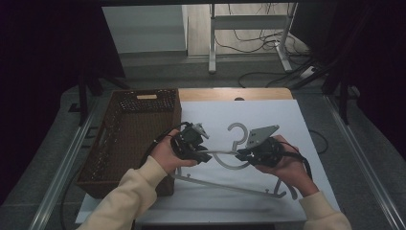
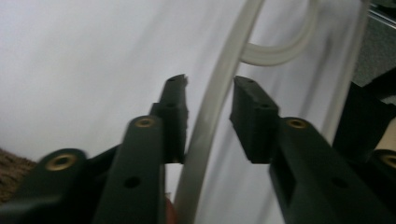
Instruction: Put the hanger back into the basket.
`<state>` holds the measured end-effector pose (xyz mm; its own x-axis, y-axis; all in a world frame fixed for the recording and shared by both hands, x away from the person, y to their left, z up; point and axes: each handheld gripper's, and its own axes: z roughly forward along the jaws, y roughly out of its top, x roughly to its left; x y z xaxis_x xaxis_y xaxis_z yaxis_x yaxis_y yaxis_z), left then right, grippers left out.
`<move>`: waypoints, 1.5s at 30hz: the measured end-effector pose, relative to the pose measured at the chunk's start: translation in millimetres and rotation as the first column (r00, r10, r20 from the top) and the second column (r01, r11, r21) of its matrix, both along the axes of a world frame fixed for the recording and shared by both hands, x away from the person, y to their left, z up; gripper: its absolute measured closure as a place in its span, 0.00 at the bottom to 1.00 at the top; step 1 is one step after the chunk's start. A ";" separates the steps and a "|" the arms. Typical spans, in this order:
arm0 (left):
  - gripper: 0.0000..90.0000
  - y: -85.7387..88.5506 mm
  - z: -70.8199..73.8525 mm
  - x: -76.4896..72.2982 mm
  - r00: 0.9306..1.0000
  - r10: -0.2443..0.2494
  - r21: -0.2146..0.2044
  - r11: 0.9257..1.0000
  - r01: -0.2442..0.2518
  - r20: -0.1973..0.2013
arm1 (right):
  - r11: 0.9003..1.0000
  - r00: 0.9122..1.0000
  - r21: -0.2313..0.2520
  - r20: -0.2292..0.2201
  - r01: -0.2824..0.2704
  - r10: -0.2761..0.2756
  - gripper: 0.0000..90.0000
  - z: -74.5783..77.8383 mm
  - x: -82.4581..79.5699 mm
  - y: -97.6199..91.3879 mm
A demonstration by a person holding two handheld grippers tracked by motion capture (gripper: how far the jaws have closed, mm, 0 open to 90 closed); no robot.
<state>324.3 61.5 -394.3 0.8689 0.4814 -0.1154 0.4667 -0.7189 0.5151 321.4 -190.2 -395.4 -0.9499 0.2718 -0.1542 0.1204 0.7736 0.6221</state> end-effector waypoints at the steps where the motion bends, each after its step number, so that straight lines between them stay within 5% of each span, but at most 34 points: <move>1: 0.79 -0.3 -0.5 0.7 1.000 0.001 0.002 1.000 -0.001 -0.005 | 1.000 1.000 -0.001 -0.001 -0.003 0.003 0.90 0.0 0.0 0.2; 9: 0.83 1.7 1.7 -1.9 0.999 -0.018 -0.040 0.999 0.017 -0.033 | 1.000 1.000 0.016 -0.008 0.007 -0.006 0.87 0.1 0.9 -0.8; 13: 0.86 0.1 3.9 -7.9 0.999 -0.033 -0.037 0.999 0.033 -0.006 | 0.998 0.999 0.062 -0.027 0.019 -0.018 0.84 0.3 3.9 -6.1; 16: 0.91 0.8 8.5 -12.4 0.998 -0.063 -0.111 0.992 0.062 -0.004 | 0.994 0.999 0.095 -0.022 0.051 -0.049 0.80 1.7 5.8 -9.8; 22: 0.91 0.5 15.3 -16.9 0.996 -0.075 -0.097 0.992 0.078 0.041 | 0.985 0.998 0.164 -0.043 0.057 -0.050 0.78 4.8 7.3 -16.2; 25: 0.91 3.2 18.7 -17.2 0.997 -0.065 -0.104 0.992 0.070 0.049 | 0.977 0.997 0.200 -0.048 0.071 -0.062 0.69 6.5 8.1 -19.3; 26: 0.91 7.4 20.6 -16.6 0.997 -0.052 -0.114 0.992 0.058 0.057 | 0.965 0.995 0.247 -0.053 0.092 -0.081 0.62 9.9 8.7 -25.5; 27: 0.91 7.4 20.6 -16.6 0.997 -0.052 -0.114 0.992 0.058 0.057 | 0.965 0.995 0.247 -0.053 0.092 -0.081 0.62 9.9 8.7 -25.5; 28: 0.91 10.1 21.6 -16.2 0.997 -0.046 -0.121 0.991 0.053 0.061 | 0.944 0.992 0.306 -0.055 0.123 -0.111 0.56 14.6 10.1 -35.1; 29: 0.91 13.0 22.8 -15.9 0.997 -0.039 -0.128 0.991 0.047 0.064 | 0.944 0.992 0.306 -0.055 0.123 -0.111 0.56 14.6 10.1 -35.1; 30: 0.91 19.0 26.2 -15.7 0.997 -0.021 -0.144 0.989 0.032 0.077 | 0.920 0.987 0.356 -0.054 0.161 -0.152 0.51 19.0 11.1 -46.3; 31: 0.91 19.0 26.2 -15.7 0.997 -0.021 -0.144 0.989 0.032 0.077 | 0.920 0.987 0.356 -0.054 0.161 -0.152 0.51 19.0 11.1 -46.3; 32: 0.91 25.2 30.4 -15.8 0.996 -0.004 -0.160 0.987 0.019 0.088 | 0.900 0.979 0.388 -0.054 0.201 -0.195 0.47 21.7 11.7 -57.5; 33: 0.91 25.2 30.4 -15.8 0.996 -0.004 -0.160 0.987 0.019 0.088 | 0.900 0.979 0.388 -0.054 0.201 -0.195 0.47 21.7 11.7 -57.5; 34: 0.91 31.6 34.4 -16.3 0.995 0.016 -0.182 0.983 0.002 0.101 | 0.884 0.970 0.404 -0.049 0.236 -0.237 0.43 21.8 11.7 -69.2; 35: 0.91 31.6 34.4 -16.3 0.995 0.016 -0.182 0.983 0.002 0.101 | 0.884 0.970 0.404 -0.049 0.236 -0.237 0.43 21.8 11.7 -69.2; 36: 0.91 38.5 38.0 -16.7 0.993 0.032 -0.201 0.980 -0.009 0.110 | 0.866 0.960 0.419 -0.057 0.273 -0.275 0.40 19.5 10.6 -81.2; 37: 0.91 38.5 38.0 -16.7 0.993 0.032 -0.201 0.980 -0.009 0.110 | 0.866 0.960 0.419 -0.057 0.273 -0.275 0.40 19.5 10.6 -81.2; 38: 0.91 45.4 40.9 -16.7 0.992 0.049 -0.217 0.976 -0.023 0.117 | 0.849 0.950 0.433 -0.068 0.304 -0.306 0.39 16.3 9.2 -93.0; 39: 0.91 45.4 40.9 -16.7 0.992 0.049 -0.217 0.976 -0.023 0.117 | 0.849 0.950 0.433 -0.068 0.304 -0.306 0.39 16.3 9.2 -93.0; 40: 0.91 52.0 43.5 -16.7 0.990 0.070 -0.231 0.972 -0.040 0.122 | 0.830 0.940 0.448 -0.079 0.331 -0.331 0.39 13.7 8.4 -104.2; 45: 0.91 65.7 47.9 -17.0 0.987 0.099 -0.253 0.965 -0.064 0.129 | 0.813 0.922 0.441 -0.109 0.380 -0.372 0.36 6.3 10.3 -119.6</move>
<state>307.3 127.1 -346.4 0.8437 0.5231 -0.1207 0.4297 -0.5233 0.7359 331.7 -309.7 -389.1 -0.7609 0.6432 0.0858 0.3578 0.3055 0.8824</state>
